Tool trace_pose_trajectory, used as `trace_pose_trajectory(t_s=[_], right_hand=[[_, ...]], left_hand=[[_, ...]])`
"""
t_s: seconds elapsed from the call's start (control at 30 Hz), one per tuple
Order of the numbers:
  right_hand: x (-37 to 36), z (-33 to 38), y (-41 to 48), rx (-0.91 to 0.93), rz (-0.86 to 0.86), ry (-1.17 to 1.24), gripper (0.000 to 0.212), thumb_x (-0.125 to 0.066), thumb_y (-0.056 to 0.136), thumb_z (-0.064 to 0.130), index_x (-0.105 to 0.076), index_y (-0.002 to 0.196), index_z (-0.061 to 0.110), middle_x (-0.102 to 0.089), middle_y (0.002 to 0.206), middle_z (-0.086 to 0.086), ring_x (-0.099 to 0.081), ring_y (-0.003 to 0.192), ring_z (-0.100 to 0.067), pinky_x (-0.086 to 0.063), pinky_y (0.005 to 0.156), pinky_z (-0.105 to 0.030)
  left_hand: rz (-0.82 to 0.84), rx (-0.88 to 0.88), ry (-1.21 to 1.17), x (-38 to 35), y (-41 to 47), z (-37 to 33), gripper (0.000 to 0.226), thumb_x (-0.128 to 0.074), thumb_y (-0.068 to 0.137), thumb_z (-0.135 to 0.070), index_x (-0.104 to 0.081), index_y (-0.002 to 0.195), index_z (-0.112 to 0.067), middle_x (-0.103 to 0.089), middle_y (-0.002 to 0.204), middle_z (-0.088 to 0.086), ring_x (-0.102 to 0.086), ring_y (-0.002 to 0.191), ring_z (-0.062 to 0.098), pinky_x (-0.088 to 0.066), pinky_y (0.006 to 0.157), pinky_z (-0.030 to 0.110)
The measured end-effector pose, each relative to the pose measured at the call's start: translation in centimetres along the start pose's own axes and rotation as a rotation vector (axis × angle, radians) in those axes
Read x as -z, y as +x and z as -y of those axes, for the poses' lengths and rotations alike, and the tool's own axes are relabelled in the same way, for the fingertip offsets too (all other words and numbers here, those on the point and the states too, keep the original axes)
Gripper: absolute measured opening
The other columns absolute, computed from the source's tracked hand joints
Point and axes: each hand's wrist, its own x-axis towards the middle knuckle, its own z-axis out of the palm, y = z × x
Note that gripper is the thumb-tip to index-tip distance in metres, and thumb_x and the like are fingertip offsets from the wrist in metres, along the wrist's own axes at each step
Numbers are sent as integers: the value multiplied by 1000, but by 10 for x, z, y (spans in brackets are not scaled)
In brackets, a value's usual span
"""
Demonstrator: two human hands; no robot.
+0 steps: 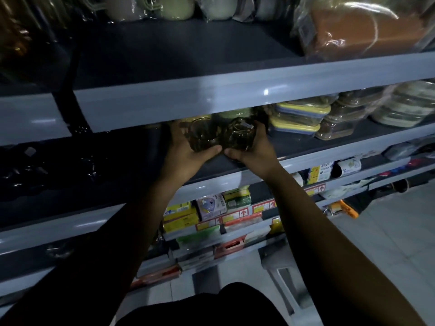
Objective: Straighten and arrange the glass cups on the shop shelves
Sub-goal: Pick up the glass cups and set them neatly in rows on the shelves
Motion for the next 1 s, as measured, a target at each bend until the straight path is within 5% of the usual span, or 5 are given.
trace_pose_trajectory(t_s=[0.43, 0.6, 0.73, 0.83, 1.0], right_hand=[[6, 31, -52, -131, -76, 287, 62, -95, 65, 26, -64, 119, 35, -73, 114, 7, -70, 107, -11, -60, 91, -41], [-1, 71, -113, -225, 53, 460, 53, -88, 72, 25, -69, 121, 20, -76, 112, -2, -72, 105, -22, -60, 85, -38], [-36, 104, -164, -246, 122, 541, 45, -81, 81, 25, -69, 124, 17, -73, 120, -8, -69, 114, -28, -51, 102, -56], [-76, 136, -201, -246, 149, 606, 53, -82, 76, 29, -67, 126, 17, -72, 123, -10, -68, 116, -31, -50, 102, -60], [-156, 192, -246, -178, 276, 607, 67, -89, 68, 36, -64, 127, 18, -71, 123, -9, -68, 115, -34, -52, 99, -62]], left_hand=[[85, 313, -237, 30, -58, -45, 56, -85, 76, -3, -52, 119, -15, -68, 91, -9, -66, 74, -10, -50, 62, 11], [120, 291, -404, 75, -114, -58, 51, -81, 78, 1, -59, 116, -24, -77, 98, -5, -72, 93, 9, -58, 78, 28], [107, 333, -554, 132, -169, -56, 43, -75, 85, -2, -63, 113, -33, -77, 101, -5, -74, 95, 16, -61, 81, 36], [104, 393, -578, 193, -216, -39, 39, -76, 86, -22, -65, 122, -27, -74, 116, 3, -71, 109, 26, -55, 96, 55], [-47, 412, -645, 300, -283, -18, 45, -71, 86, -23, -61, 128, -13, -71, 120, 12, -68, 112, 32, -53, 98, 57]])
